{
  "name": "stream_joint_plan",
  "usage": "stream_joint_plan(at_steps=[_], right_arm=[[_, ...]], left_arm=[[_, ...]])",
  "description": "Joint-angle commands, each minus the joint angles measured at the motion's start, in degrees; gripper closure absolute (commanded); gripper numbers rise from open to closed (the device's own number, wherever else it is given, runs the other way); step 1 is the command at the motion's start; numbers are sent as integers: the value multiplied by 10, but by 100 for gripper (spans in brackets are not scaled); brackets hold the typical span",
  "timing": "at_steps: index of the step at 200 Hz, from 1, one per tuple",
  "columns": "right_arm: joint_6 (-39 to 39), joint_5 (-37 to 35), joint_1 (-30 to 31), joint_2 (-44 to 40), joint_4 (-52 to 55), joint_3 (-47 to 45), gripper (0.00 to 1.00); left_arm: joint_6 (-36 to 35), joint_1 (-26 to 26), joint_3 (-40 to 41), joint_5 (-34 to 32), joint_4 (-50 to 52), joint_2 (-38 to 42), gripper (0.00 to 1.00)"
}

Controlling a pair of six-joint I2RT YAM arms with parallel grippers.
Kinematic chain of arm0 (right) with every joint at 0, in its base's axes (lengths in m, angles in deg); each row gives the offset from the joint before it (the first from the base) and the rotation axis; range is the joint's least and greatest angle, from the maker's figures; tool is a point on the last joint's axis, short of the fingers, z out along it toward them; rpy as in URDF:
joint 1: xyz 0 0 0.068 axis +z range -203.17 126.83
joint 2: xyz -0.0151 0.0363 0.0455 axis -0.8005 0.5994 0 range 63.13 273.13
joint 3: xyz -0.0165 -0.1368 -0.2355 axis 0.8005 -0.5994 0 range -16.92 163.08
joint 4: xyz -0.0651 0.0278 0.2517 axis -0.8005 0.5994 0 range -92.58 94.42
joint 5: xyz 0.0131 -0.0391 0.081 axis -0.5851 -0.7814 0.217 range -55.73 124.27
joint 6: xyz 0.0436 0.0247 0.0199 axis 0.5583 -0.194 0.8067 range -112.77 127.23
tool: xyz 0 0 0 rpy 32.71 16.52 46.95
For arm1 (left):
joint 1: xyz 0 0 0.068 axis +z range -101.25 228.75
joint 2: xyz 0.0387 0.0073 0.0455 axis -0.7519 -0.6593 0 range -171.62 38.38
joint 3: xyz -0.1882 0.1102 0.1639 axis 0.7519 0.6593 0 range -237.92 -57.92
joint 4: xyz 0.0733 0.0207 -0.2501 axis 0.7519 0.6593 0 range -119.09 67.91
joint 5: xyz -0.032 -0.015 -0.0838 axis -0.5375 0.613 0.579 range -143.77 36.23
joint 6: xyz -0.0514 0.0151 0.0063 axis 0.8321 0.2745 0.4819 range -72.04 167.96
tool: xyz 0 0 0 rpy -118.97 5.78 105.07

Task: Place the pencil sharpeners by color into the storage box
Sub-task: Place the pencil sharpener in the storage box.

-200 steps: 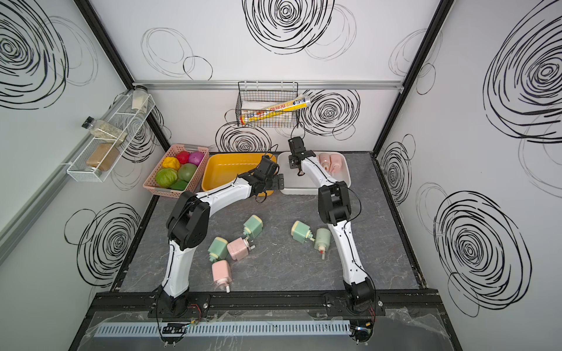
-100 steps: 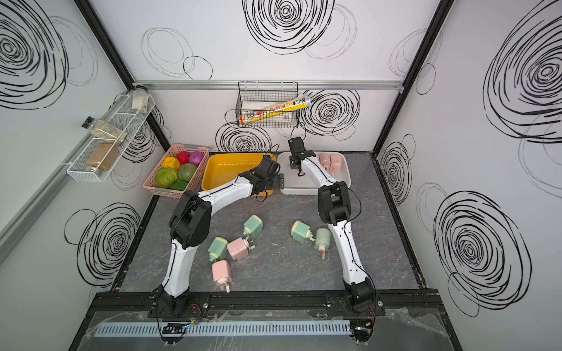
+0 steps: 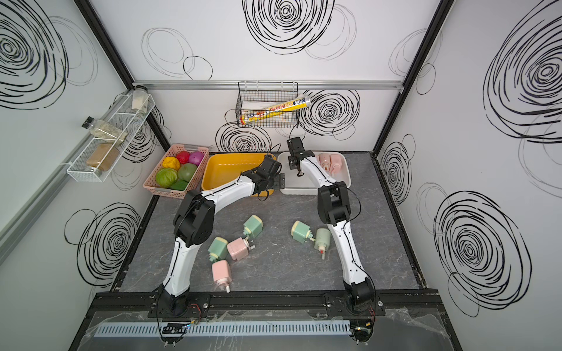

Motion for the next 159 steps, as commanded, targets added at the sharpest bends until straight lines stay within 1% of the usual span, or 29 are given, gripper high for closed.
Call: stream_joint_plan(at_steps=[1,40,67,85,95,105,159], right_arm=[[-16,-22,4,-40,13,15,25],[-34,-35,4,-37,12,15,23],[-51,-50,3,-35,5,16,19],[-58,-54,0,-34,4,16,13],[-60,-53,-2,-33,4,15,5],[-63,-53,-4,-31,5,16,0],[-80,-71,-8,-20,6,17,0]], left_arm=[[-9,7,-21,-9,3,-9,1],[-9,9,-30,-12,7,-19,1],[-8,10,-45,-19,16,-32,1],[-8,10,-64,-25,25,-43,1],[-8,11,-72,-27,29,-48,1],[-8,11,-78,-27,32,-52,1],[-8,14,-73,-32,38,-58,1]])
